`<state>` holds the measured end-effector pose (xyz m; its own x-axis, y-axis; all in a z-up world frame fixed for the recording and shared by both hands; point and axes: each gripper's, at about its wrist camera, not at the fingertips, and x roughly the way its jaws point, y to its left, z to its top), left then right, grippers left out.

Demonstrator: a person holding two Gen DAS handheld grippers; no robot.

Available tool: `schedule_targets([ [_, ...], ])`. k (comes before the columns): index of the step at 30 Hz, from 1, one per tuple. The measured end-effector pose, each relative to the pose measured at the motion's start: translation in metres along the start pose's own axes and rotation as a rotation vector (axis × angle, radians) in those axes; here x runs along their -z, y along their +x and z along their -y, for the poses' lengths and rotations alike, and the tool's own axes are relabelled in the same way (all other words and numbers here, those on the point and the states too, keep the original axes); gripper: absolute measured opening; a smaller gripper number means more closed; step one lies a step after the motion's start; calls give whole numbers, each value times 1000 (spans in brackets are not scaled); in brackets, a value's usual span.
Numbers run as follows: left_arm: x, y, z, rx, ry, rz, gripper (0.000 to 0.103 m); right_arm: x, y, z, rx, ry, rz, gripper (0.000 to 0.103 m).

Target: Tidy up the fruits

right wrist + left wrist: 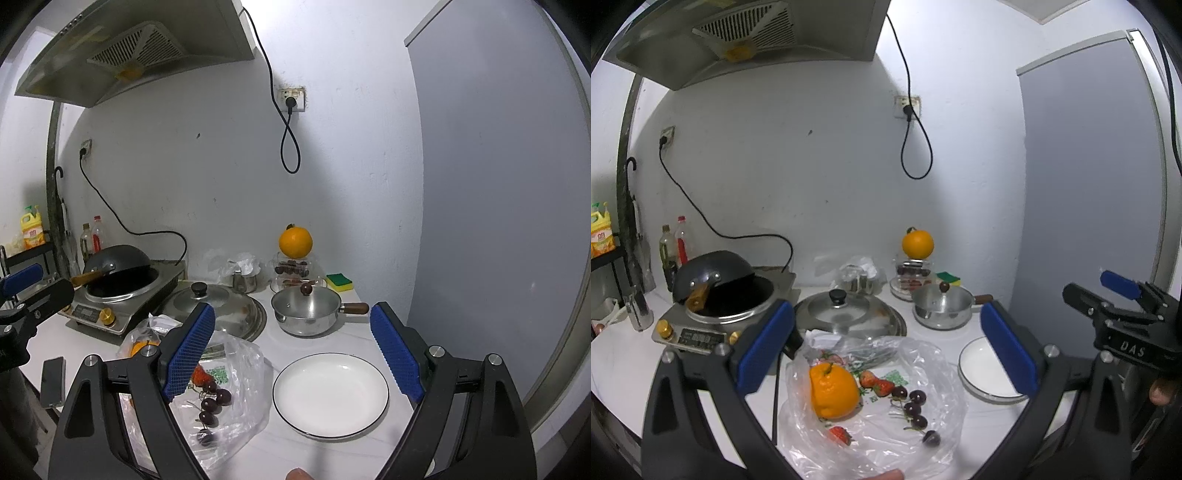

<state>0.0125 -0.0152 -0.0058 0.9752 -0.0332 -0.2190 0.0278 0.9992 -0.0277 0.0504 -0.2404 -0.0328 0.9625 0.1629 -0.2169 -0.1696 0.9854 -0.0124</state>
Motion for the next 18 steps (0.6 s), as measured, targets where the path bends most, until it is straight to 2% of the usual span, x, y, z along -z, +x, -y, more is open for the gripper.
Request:
schedule_targets([
  [18,2,5,-3,-3,-7,-7,102,-1,2,-3,-6,-4,-13,89],
])
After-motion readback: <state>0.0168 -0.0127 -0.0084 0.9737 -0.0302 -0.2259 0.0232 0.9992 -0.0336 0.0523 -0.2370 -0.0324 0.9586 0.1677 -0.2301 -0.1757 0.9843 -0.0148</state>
